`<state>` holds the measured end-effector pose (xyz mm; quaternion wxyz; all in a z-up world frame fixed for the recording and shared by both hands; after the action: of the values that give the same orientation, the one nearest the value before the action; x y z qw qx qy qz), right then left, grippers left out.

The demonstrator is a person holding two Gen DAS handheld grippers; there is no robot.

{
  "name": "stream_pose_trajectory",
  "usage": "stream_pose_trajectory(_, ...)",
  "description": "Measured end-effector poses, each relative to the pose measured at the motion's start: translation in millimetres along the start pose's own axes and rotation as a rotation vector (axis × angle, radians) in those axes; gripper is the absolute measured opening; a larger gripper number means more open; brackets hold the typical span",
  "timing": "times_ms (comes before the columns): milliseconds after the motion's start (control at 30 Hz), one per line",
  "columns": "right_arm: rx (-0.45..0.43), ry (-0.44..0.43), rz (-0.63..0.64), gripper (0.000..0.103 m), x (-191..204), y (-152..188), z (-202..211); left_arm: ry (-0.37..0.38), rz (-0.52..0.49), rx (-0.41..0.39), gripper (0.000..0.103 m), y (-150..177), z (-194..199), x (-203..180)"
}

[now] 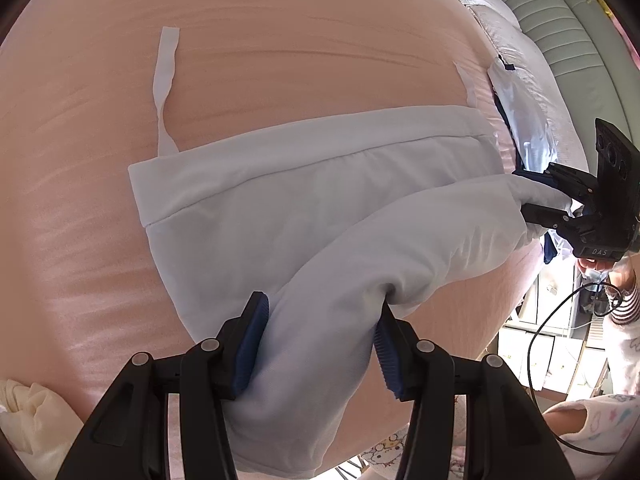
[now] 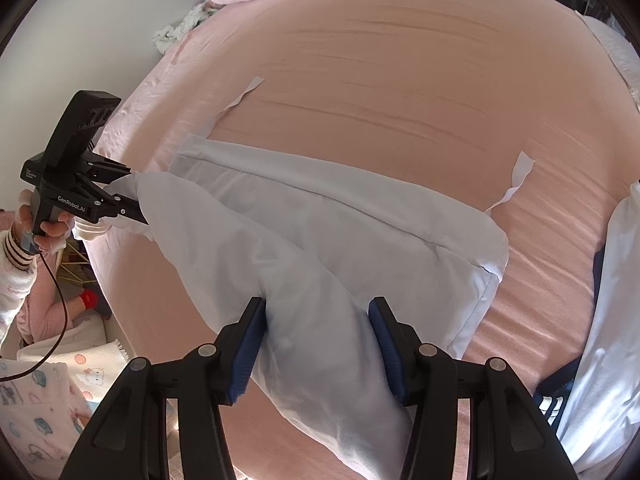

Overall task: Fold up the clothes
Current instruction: 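Lift the grasped end with both grippers and roll it over the shirt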

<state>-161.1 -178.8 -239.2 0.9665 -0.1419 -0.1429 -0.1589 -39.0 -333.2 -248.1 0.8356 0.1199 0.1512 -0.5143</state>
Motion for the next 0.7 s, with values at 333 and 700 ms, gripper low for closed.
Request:
stream_pose_trajectory(333,-0.097,0.023,0.042,0.064,-7.2,27.7,35.6,0.027,0.066,-0.014,0.048,10.5,-10.4,4.4)
stream_pose_trajectory(700,-0.085,0.04,0.097,0.07,-5.5,68.8,25.9,0.048,0.096,-0.004,0.048,-12.7,-19.4,-18.4)
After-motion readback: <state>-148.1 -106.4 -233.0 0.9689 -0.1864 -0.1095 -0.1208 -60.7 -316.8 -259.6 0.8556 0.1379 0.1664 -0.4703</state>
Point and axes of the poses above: each gripper's, at about its wrist camera, not at the fingertips, and z roughly against the way its jaws point, x to its left, y to its underside, the point moved 7 cm from there along -z, roughly the way its jaws point, and after that the axes turned 5 degrees about x, right-handed, at the moved point
